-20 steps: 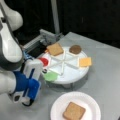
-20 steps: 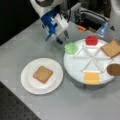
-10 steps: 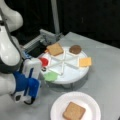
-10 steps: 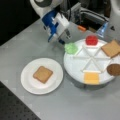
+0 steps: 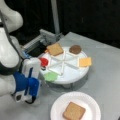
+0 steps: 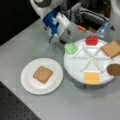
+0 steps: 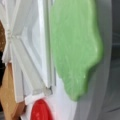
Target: Ingredient selection for cheeseburger or sandwich
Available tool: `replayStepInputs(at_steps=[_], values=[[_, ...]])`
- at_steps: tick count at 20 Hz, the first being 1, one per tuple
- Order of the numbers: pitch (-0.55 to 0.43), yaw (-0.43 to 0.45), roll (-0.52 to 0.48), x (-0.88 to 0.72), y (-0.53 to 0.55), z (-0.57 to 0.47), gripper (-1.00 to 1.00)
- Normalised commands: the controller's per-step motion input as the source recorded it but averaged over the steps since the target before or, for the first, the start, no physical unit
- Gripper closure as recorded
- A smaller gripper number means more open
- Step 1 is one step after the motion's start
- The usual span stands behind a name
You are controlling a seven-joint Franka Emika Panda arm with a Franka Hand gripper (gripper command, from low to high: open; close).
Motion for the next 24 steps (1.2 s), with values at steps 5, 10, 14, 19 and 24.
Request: replayStepInputs(at_steps=[5, 10, 14, 19, 24], values=[[-0.141, -0.020, 0.317, 0.12, -0.04, -0.14, -1.00], [-0.141, -0.013, 0.264, 0.11, -0.03, -0.15, -1.00], [-0.134, -0.006, 0.220, 0.10, -0.06, -0.14, -1.00], [-0.137, -0.004, 0.184, 0.11, -0.07, -0.14, -1.00], [-0.129, -0.010, 0.137, 0.13, -0.05, -0.11, 1.00]])
